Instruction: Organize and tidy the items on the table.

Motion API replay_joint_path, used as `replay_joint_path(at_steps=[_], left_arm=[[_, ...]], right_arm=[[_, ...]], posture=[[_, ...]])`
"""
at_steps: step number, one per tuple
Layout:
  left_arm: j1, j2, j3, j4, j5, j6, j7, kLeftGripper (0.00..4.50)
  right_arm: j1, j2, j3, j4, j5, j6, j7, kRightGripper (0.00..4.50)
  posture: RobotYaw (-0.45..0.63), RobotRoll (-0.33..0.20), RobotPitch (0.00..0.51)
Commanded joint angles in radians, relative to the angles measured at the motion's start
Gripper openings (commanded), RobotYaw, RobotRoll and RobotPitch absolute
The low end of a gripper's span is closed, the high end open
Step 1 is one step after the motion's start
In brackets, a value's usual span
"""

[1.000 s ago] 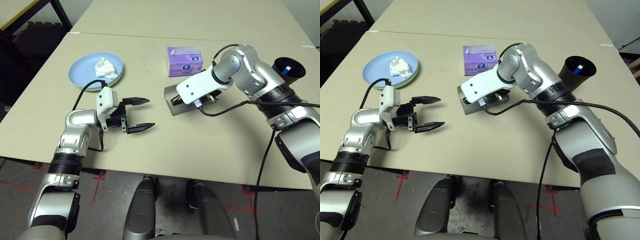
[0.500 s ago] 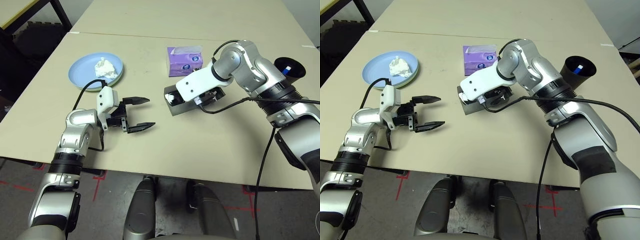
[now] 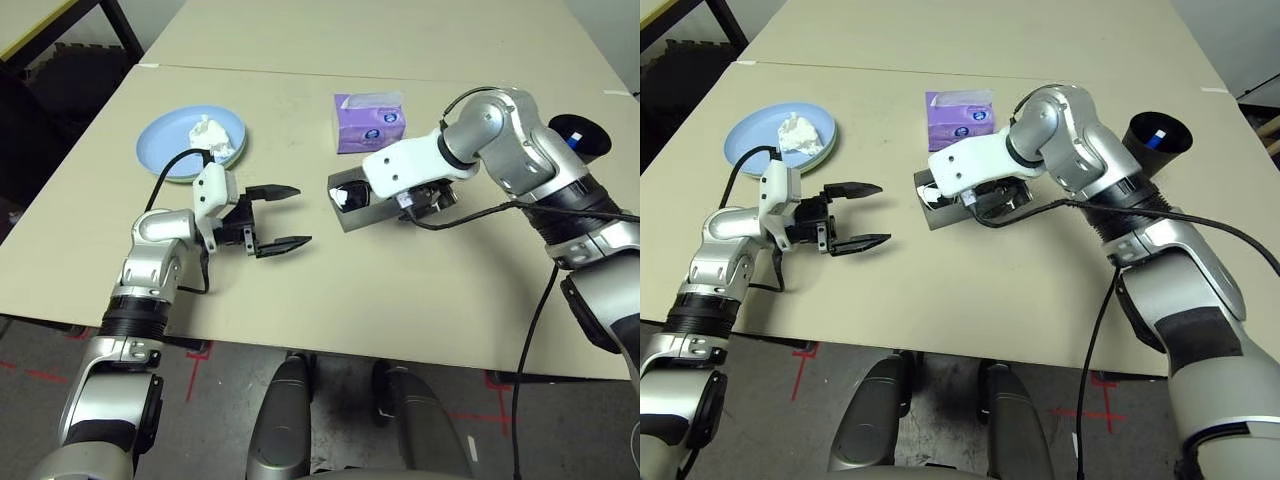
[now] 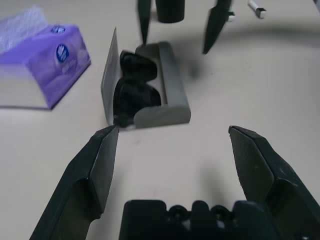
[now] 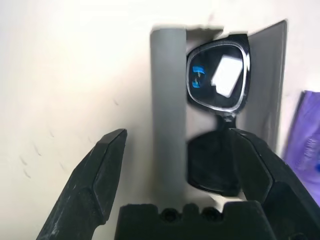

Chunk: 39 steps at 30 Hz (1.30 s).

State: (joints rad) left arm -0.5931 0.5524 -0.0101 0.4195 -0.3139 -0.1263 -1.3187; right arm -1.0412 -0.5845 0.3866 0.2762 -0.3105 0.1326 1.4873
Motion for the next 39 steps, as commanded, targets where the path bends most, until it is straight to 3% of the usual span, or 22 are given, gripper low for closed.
replay_joint_path(at_steps=[1, 6, 10, 15, 19, 26, 33, 39], left_arm=[[-0.009, 0.007, -0.002, 0.024, 0.004, -0.019, -0.015, 4.50], [-0.016, 0.008, -0.001, 0.038, 0.005, -0.022, -0.015, 4.50], [-0.033, 0.009, 0.002, 0.058, 0.009, -0.020, -0.008, 4.50], [-0.042, 0.018, 0.009, 0.081, 0.006, -0.023, -0.015, 4.50], [-0.048, 0.026, 0.010, 0.092, 0.008, -0.019, -0.014, 4.50], [-0.058, 0.041, 0.027, 0.121, 0.010, -0.027, 0.000, 4.50], [-0.046, 0.048, 0.035, 0.113, 0.009, -0.020, 0.009, 4.50], [-0.042, 0.056, 0.039, 0.117, 0.010, -0.018, 0.012, 4.50]], right_arm=[[0.064, -0.014, -0.075, -0.068, 0.090, 0.074, -0.036, 4.47], [0.160, -0.009, -0.187, -0.162, 0.219, 0.239, -0.106, 4.47], [0.261, 0.083, -0.367, -0.252, 0.402, 0.481, -0.256, 4.47], [0.375, 0.119, -0.432, -0.315, 0.467, 0.515, -0.409, 4.47], [0.467, 0.194, -0.538, -0.302, 0.592, 0.388, -0.468, 4.47], [0.539, 0.267, -0.600, -0.178, 0.625, 0.067, -0.575, 4.47], [0.554, 0.237, -0.601, -0.004, 0.644, -0.216, -0.514, 4.47], [0.551, 0.197, -0.583, 0.086, 0.650, -0.324, -0.448, 4.47]], posture=[[0.21, 0.000, 0.198], [0.19, 0.000, 0.198], [0.17, 0.000, 0.198], [0.16, 0.000, 0.204], [0.15, 0.000, 0.209], [0.15, 0.000, 0.214], [0.15, 0.000, 0.220], [0.16, 0.000, 0.226]])
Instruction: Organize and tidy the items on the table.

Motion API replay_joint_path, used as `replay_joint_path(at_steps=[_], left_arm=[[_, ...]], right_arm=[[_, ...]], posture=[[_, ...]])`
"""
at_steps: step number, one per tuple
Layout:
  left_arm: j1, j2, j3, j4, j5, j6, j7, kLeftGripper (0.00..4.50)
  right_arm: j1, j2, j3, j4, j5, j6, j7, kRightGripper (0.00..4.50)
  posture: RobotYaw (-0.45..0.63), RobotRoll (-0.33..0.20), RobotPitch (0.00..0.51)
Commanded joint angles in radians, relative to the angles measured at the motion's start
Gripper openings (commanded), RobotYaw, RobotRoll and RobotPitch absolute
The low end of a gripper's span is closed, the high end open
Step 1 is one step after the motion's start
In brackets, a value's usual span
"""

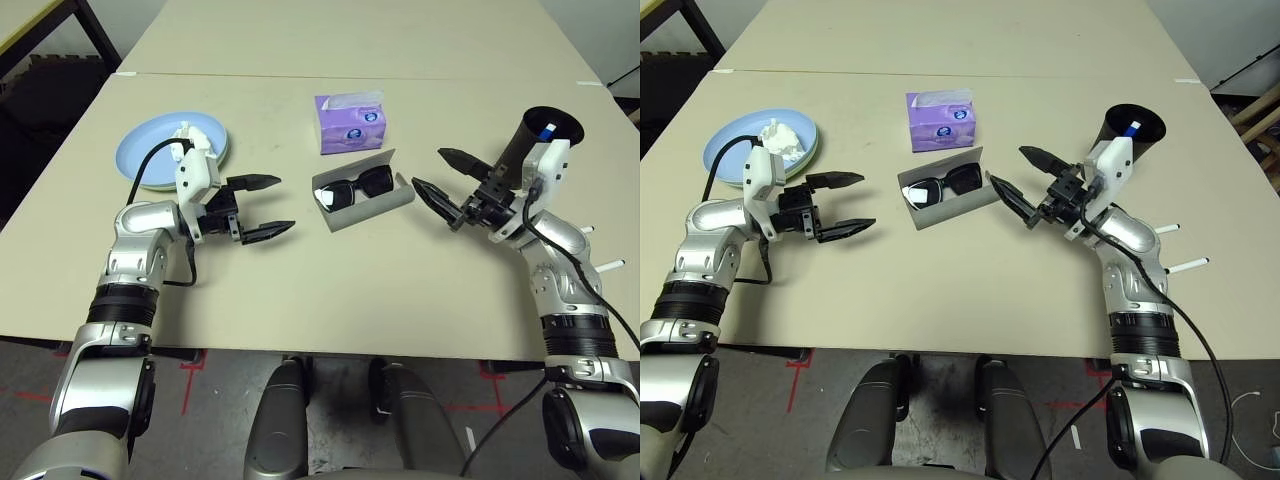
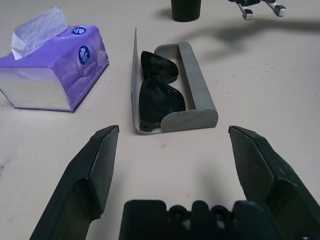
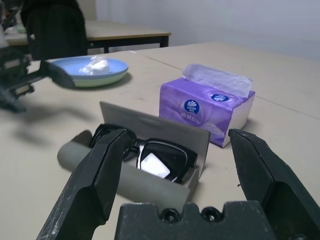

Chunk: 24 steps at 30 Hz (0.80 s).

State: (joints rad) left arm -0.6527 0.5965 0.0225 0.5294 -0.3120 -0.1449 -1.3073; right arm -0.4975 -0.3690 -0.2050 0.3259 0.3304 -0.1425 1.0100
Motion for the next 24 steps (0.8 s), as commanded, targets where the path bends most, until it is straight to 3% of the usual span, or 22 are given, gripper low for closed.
replay_joint_path(at_steps=[1, 11, 24], left_arm=[[0.016, 0.014, 0.008, 0.013, 0.007, -0.002, -0.001, 4.50], [0.019, 0.009, 0.014, 0.025, 0.008, -0.005, 0.020, 4.50], [-0.080, -0.011, 0.002, 0.159, 0.031, -0.063, 0.014, 4.50]], right_arm=[[0.007, -0.024, 0.013, 0.047, 0.010, -0.058, 0.040, 4.47], [0.051, -0.098, 0.016, 0.049, 0.047, -0.030, 0.105, 4.47], [0.157, -0.198, 0.000, -0.109, 0.085, 0.055, 0.090, 4.47]], posture=[[0.16, 0.000, 0.229], [0.15, 0.000, 0.221], [0.12, 0.000, 0.211]])
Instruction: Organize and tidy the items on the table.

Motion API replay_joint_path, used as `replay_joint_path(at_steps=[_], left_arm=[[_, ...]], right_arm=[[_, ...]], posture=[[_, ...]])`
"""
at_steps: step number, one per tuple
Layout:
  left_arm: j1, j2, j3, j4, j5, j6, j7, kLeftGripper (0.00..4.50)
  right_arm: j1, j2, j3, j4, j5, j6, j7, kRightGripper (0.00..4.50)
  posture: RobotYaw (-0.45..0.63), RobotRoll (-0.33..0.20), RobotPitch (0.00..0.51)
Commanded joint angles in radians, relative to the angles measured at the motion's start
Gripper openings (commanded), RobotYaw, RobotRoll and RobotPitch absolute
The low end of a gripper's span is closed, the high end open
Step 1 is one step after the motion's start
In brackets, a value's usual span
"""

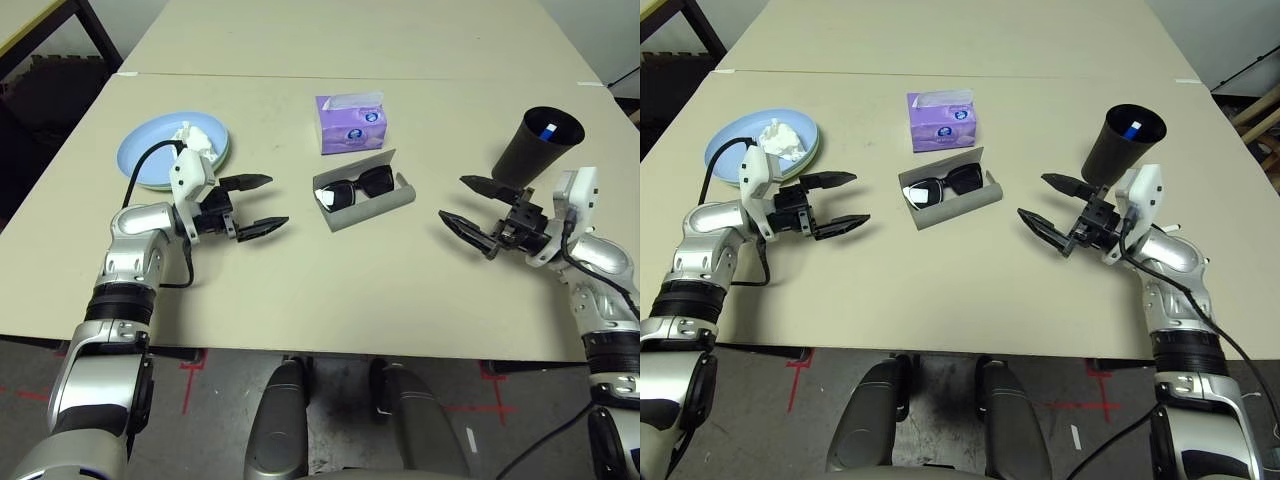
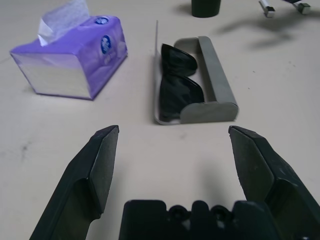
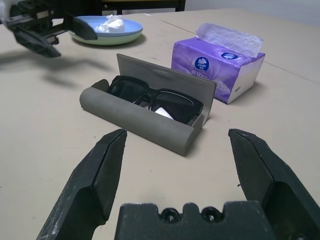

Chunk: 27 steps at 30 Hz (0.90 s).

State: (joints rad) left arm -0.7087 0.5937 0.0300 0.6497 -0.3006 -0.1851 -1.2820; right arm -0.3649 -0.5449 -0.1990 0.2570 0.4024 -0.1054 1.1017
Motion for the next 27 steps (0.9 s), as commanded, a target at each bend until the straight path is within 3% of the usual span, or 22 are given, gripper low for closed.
replay_joint_path(at_steps=[1, 11, 14, 23, 27], left_arm=[[-0.035, -0.011, -0.007, 0.050, 0.023, -0.028, -0.013, 4.50], [-0.103, -0.052, -0.013, 0.152, 0.065, -0.063, 0.018, 4.50], [-0.134, -0.060, -0.008, 0.197, 0.073, -0.060, 0.036, 3.53], [-0.236, -0.099, -0.023, 0.357, 0.139, -0.115, 0.124, 0.04], [-0.267, -0.121, -0.022, 0.410, 0.165, -0.137, 0.142, 0.04]], right_arm=[[0.027, -0.029, -0.006, -0.049, 0.015, 0.023, -0.001, 4.47], [0.034, -0.033, 0.017, -0.094, 0.017, 0.047, -0.019, 4.47], [0.033, -0.028, 0.021, -0.115, 0.021, 0.061, -0.027, 4.50], [0.026, -0.030, 0.021, -0.157, 0.038, 0.093, -0.049, 4.50], [0.024, -0.032, 0.022, -0.159, 0.042, 0.100, -0.053, 4.50]], posture=[[0.12, 0.000, 0.211], [0.11, 0.000, 0.208], [0.11, 0.000, 0.209], [0.09, 0.000, 0.216], [0.09, 0.000, 0.213]])
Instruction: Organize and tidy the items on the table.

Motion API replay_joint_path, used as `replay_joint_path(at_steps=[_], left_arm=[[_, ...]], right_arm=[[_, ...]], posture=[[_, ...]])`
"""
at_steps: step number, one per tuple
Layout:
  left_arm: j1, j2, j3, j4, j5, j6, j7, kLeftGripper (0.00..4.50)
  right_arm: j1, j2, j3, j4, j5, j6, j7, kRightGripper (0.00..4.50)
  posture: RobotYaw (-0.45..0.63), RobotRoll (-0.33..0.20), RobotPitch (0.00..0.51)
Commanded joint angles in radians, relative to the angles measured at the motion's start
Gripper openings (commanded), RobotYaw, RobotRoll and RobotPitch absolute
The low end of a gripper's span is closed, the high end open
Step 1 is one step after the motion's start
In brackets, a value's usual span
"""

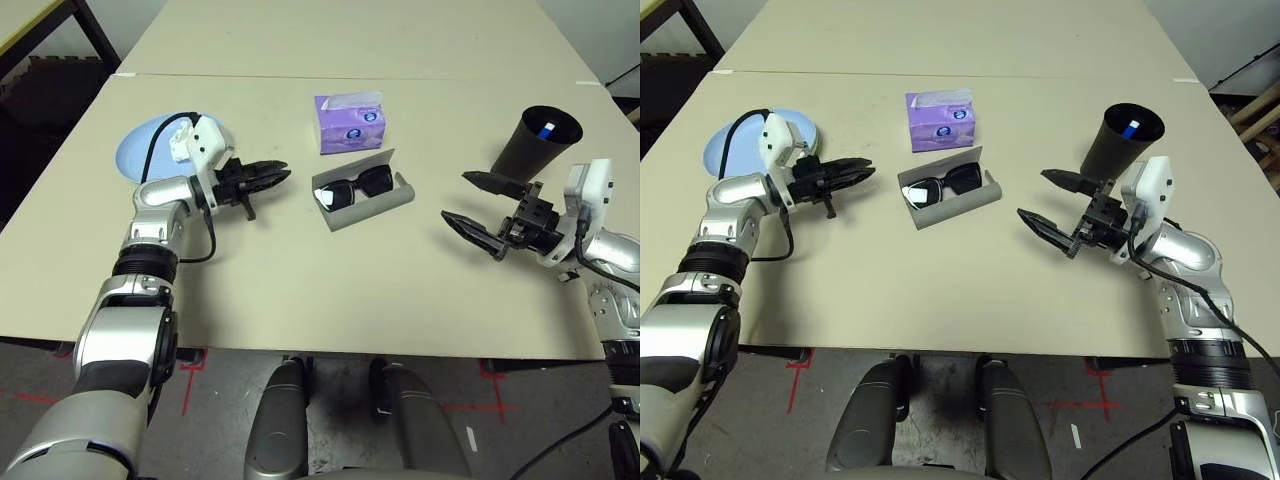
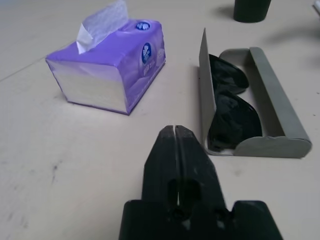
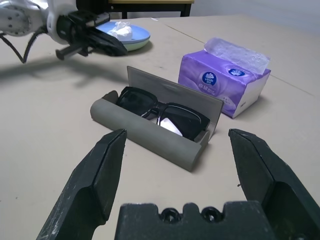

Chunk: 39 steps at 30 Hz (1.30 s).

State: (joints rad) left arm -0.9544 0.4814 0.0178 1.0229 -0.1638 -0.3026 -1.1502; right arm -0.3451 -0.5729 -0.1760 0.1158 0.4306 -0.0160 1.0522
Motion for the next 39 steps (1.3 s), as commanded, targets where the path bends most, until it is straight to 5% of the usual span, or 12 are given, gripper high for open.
replay_joint_path(at_steps=[1, 16, 39], left_arm=[[-0.027, -0.013, -0.009, 0.046, 0.032, -0.024, 0.007, 0.04], [-0.111, -0.072, -0.010, 0.148, 0.083, -0.048, -0.008, 0.04], [0.000, -0.091, -0.001, 0.011, 0.039, 0.006, -0.154, 0.04]], right_arm=[[0.006, -0.005, -0.001, -0.019, 0.015, 0.014, -0.003, 4.50], [0.050, -0.014, -0.010, -0.061, 0.023, 0.023, -0.016, 4.50], [0.030, -0.009, 0.002, -0.026, 0.015, -0.001, -0.005, 4.50]], posture=[[0.09, 0.000, 0.213], [0.06, 0.000, 0.215], [0.07, 0.000, 0.211]])
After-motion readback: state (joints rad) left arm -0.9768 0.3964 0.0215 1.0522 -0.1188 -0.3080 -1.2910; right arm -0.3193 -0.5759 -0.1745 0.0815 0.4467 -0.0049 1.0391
